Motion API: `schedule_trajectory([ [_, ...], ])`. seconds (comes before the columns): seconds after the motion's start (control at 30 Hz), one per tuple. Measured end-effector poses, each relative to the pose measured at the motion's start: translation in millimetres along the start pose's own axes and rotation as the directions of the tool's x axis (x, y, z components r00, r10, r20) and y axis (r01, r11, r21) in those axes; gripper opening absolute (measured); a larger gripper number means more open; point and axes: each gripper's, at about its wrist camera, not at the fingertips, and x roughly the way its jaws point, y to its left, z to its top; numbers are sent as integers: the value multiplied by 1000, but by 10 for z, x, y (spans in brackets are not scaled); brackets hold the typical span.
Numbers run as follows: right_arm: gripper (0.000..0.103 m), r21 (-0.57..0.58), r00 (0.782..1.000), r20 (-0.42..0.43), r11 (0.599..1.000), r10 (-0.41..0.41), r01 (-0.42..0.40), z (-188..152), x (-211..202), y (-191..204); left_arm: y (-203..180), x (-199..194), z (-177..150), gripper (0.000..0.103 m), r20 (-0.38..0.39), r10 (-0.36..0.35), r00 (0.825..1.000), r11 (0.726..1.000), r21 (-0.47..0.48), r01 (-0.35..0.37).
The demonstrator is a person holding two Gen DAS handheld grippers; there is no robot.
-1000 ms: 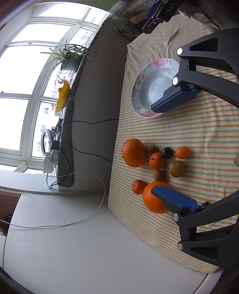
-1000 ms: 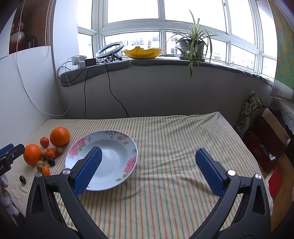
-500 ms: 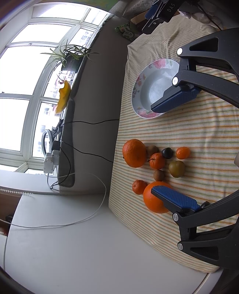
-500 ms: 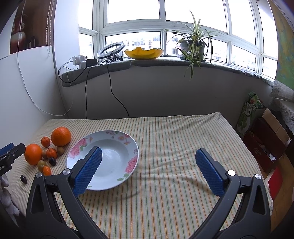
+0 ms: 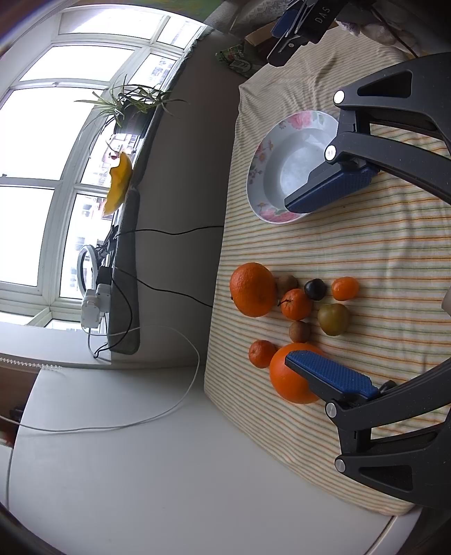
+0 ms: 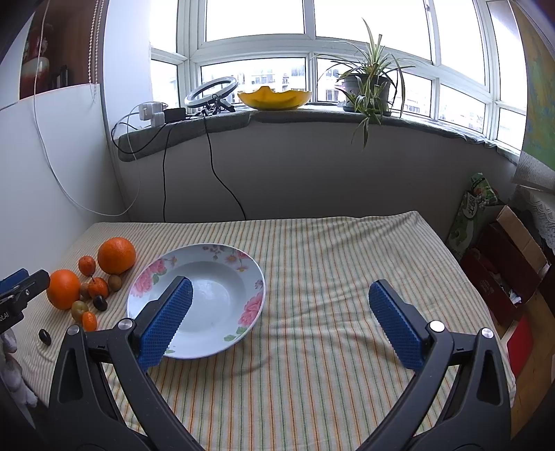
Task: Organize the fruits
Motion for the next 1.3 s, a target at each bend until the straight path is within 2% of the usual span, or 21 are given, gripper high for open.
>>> schedule_trajectory([
  [0.6, 103, -5, 1000, -26, 1000, -9, 8, 0, 75, 22, 53, 23, -43, 82, -7, 18, 1000, 1000, 0, -18],
  [1.3, 103, -98, 999, -13, 995, 34, -35, 160, 237, 417, 324, 155, -68, 81, -35, 20, 999, 997, -71, -22],
])
